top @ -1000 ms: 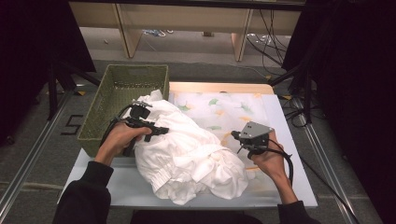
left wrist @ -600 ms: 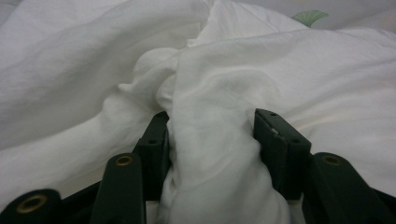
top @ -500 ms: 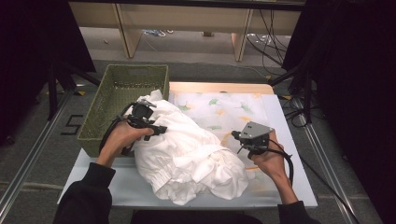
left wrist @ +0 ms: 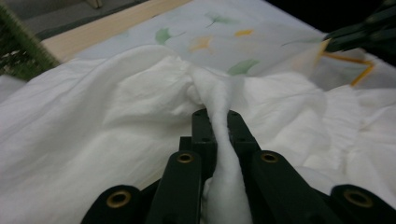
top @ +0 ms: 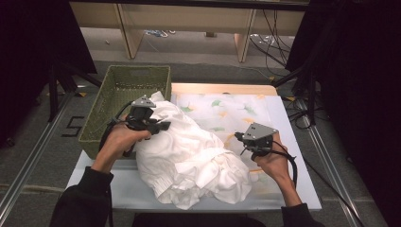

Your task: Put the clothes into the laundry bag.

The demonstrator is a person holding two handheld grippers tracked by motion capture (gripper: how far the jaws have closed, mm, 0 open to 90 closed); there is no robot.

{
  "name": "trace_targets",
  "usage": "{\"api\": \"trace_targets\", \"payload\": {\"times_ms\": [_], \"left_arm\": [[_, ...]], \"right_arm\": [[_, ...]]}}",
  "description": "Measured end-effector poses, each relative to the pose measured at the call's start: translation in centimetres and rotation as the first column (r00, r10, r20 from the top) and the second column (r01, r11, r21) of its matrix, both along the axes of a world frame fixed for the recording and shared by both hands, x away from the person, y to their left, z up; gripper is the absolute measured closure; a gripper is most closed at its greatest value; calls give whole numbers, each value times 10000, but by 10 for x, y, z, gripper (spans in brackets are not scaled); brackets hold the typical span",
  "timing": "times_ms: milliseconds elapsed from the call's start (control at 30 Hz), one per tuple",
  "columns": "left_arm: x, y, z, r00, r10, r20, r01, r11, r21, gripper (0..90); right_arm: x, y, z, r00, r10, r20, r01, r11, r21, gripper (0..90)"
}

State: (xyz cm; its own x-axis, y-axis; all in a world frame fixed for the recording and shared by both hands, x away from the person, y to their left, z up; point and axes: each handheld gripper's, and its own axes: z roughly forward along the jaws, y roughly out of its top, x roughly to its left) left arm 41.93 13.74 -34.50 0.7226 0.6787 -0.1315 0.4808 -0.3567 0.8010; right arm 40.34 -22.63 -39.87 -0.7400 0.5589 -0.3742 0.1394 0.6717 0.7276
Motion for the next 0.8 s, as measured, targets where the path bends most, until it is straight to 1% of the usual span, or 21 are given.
{"api": "trace_targets", "payload": {"times_ms": [33,67,100,133,200,267,333,367,400,433,467,500,533,567,600,633,667,700,733,767,800], "left_arm": [[-5,-6,2,9997,-199,103,199,9998,-15,840],[-11,-12,4,9991,-383,208,383,9993,-15,841],[-15,-18,5,9984,-470,309,473,9988,-99,842],[-22,-25,8,9961,-776,415,781,9969,-114,842],[-32,-37,14,9922,-1073,627,1095,9935,-316,843],[-42,-49,17,9851,-1545,756,1569,9872,-274,843],[-51,-63,16,9758,-2085,660,2116,9763,-445,843],[-54,-70,15,9698,-2370,576,2403,9689,-589,843],[-58,-79,13,9636,-2630,473,2657,9617,-676,844],[-60,-85,11,9564,-2894,400,2915,9545,-633,843],[-64,-95,8,9489,-3129,401,3146,9480,-481,843],[-66,-101,5,9464,-3205,402,3222,9455,-465,843],[-69,-108,1,9369,-3489,220,3495,9362,-378,843],[-71,-116,-5,9321,-3622,31,3619,9310,-465,842],[-72,-121,-9,9250,-3799,-89,3792,9242,-447,842],[-75,-127,-12,9199,-3917,-165,3912,9199,-273,842],[-78,-132,-15,9183,-3955,-164,3951,9183,-248,841],[-80,-135,-17,9116,-4105,-200,4103,9119,-134,841],[-83,-139,-18,9087,-4168,-212,4164,9089,-208,840],[-84,-141,-19,9060,-4230,-174,4228,9061,-142,840],[-85,-144,-21,9059,-4232,-143,4231,9061,-49,839]], "right_arm": [[0,0,0,10000,-32,-44,32,10000,-5,900],[0,-1,0,10000,-20,47,21,10000,-49,900],[0,-1,0,10000,-22,73,22,10000,-53,900],[0,-1,1,10000,-12,62,13,10000,-39,900],[-1,-1,1,9999,-105,-7,105,9999,113,900],[-2,-1,2,9999,-151,-23,151,9998,121,900],[-1,-2,3,10000,-71,41,70,9999,129,900],[-1,-2,4,9999,3,130,-4,9999,115,900],[-1,-2,4,9999,-100,88,99,9998,170,900],[-2,-3,4,9999,-45,114,43,9999,133,900],[-2,-3,4,9999,-64,113,62,9999,145,900],[-2,-4,5,9999,-26,132,24,9999,168,900],[-1,-4,5,9999,-54,150,51,9998,185,900],[-2,-4,6,9995,-147,266,143,9998,169,900],[-2,-4,5,9999,-57,161,54,9998,177,900],[-2,-5,6,9999,-55,147,53,9998,171,900],[-2,-5,6,9999,-92,106,90,9998,200,900],[-1,-5,6,9998,-84,192,79,9997,231,900],[-1,-6,7,9996,-87,280,81,9998,193,900],[-2,-6,7,9998,-121,162,117,9996,276,900],[-2,-6,6,9998,-149,127,145,9995,294,900]]}}
